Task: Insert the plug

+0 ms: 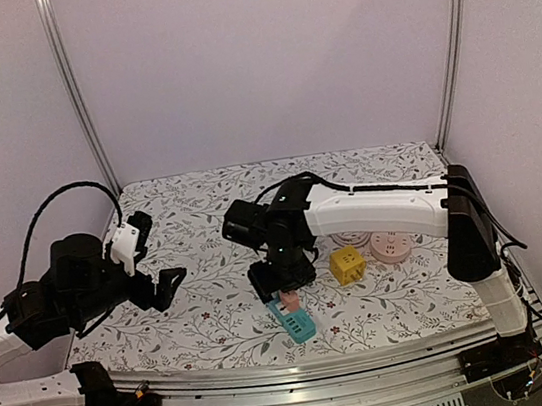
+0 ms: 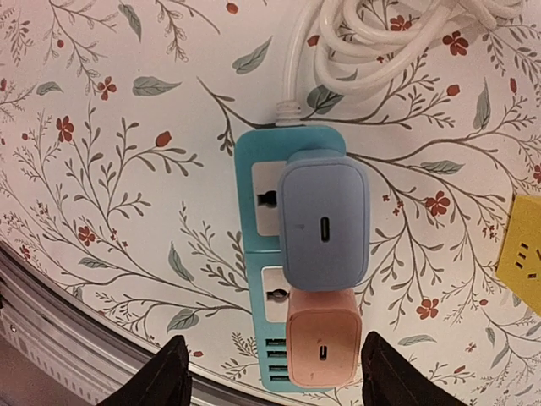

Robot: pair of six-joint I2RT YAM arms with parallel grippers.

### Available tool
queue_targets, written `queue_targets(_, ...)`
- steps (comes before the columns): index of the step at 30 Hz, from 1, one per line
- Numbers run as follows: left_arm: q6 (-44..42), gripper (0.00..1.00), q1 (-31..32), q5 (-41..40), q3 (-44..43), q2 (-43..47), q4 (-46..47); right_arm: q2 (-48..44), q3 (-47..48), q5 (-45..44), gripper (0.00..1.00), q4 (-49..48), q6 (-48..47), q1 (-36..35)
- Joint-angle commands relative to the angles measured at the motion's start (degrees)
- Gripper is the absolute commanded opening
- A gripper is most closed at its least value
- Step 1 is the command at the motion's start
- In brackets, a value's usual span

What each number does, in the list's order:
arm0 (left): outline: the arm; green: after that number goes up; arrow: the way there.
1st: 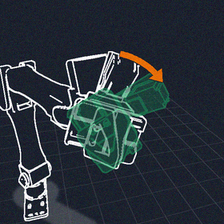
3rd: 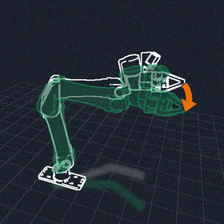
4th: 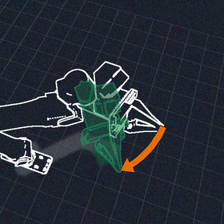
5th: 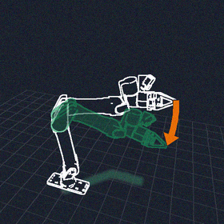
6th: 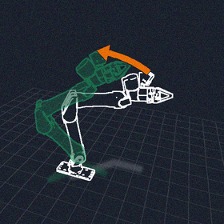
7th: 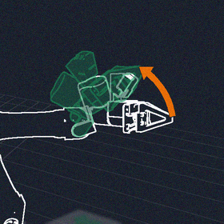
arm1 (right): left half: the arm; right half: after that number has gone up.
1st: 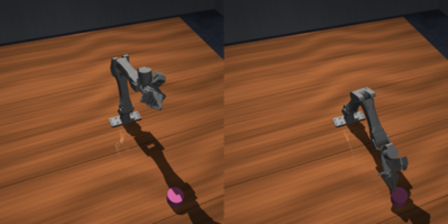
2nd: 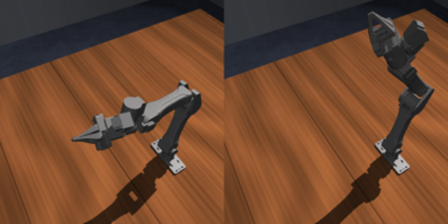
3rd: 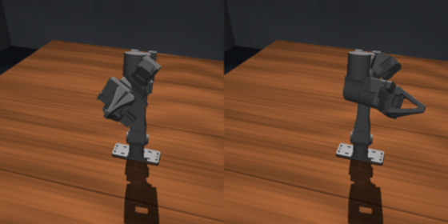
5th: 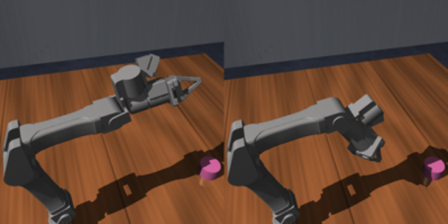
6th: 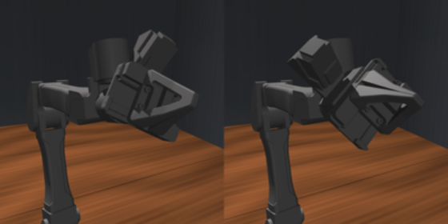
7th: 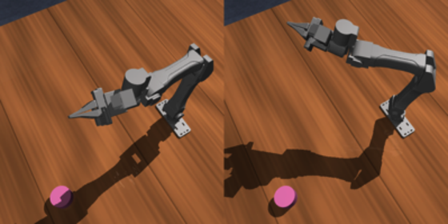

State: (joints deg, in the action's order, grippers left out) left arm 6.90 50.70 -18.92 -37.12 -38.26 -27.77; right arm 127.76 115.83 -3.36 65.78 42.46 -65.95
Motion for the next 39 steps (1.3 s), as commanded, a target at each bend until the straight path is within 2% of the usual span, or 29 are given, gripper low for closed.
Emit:
queue_targets(1, 0.7, 0.99, -0.6, -2.5, 0.5, 0.5, -0.1, -3.7, 0.9, -1.8, 0.7, 1.6, 0.9, -0.3)
queue_targets(7, 2.0, 0.99, -0.7, -6.0, -2.0, 0.6, -2.3, -8.7, -2.6, -4.0, 0.77, 1.9, 1.9, 1.2)
queue_targets(12, 5.8, 0.99, -0.7, -11.3, -5.6, -0.1, -3.5, -14.8, -10.4, -5.8, 0.87, 0.1, 3.2, 5.0)
queue_targets(18, 9.8, 1.0, -0.8, -9.8, -13.1, -5.7, -4.6, -19.9, -19.4, -6.5, 0.94, -0.9, 4.4, 10.1)
queue_targets(26, 13.0, 1.0, -0.7, -4.0, -26.5, -20.1, -8.4, -22.0, -26.8, -5.5, 0.96, -4.5, 1.6, 14.4)
queue_targets(39, 18.7, 0.96, 0.1, -1.2, -39.4, -32.1, -10.1, -19.1, -30.1, -2.9, 0.96, -11.1, -5.6, 18.2)
